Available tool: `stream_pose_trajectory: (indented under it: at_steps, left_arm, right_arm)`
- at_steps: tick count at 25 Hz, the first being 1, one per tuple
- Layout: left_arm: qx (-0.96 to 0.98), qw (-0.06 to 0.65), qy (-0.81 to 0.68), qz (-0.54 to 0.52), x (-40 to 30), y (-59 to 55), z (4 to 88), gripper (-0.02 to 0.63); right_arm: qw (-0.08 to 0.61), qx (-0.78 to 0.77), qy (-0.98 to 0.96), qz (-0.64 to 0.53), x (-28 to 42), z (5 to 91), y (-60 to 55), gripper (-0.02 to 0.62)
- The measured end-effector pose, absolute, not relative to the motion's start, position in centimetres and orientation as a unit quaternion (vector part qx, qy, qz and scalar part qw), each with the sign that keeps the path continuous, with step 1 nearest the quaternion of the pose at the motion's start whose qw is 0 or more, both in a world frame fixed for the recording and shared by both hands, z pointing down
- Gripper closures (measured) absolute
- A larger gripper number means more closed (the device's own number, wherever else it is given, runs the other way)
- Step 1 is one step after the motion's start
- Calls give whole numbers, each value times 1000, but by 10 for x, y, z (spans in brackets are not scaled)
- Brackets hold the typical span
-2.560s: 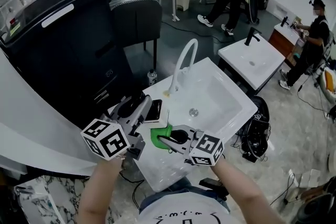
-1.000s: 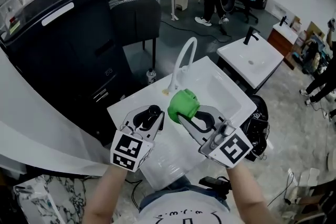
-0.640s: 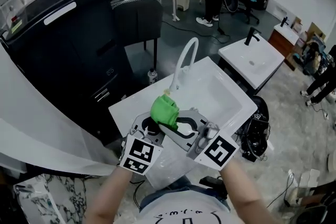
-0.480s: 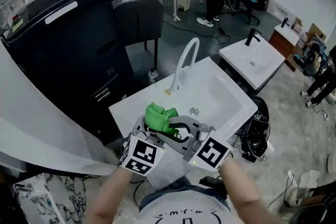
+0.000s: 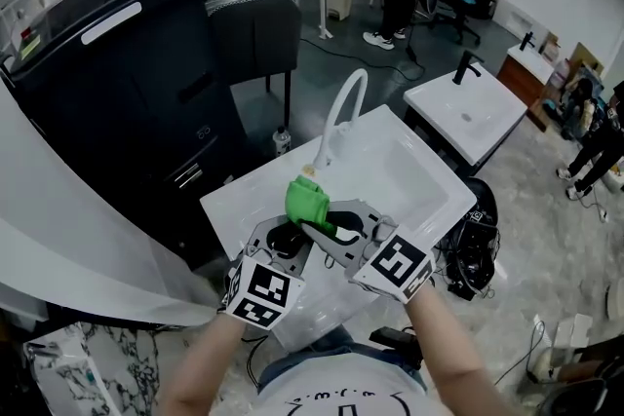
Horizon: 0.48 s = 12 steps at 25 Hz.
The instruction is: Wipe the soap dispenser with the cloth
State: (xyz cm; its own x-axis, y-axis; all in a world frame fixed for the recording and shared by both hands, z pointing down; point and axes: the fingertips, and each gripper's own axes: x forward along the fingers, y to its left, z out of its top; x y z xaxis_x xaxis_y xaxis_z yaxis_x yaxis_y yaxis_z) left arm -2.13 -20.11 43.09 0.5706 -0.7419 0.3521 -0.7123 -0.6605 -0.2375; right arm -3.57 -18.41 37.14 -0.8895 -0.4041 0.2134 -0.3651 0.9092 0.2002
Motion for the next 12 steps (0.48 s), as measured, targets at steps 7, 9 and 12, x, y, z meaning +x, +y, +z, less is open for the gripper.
stream_pose_trajectory:
  at_steps: [7,9,12]
  left_arm:
    - [-894,27,411,-179,-25,-191,427,500]
    - [-892,28,419,-168,-28,-190,424,500]
    - [-886,18,438,-151,-39,-190,423,500]
  right_arm:
    - [222,260,-934,-98,-14,411,-210,547]
    - [193,279,-938,-72,-7,409,-214,546]
    - [149,305,-939,-49,2,399,-217,548]
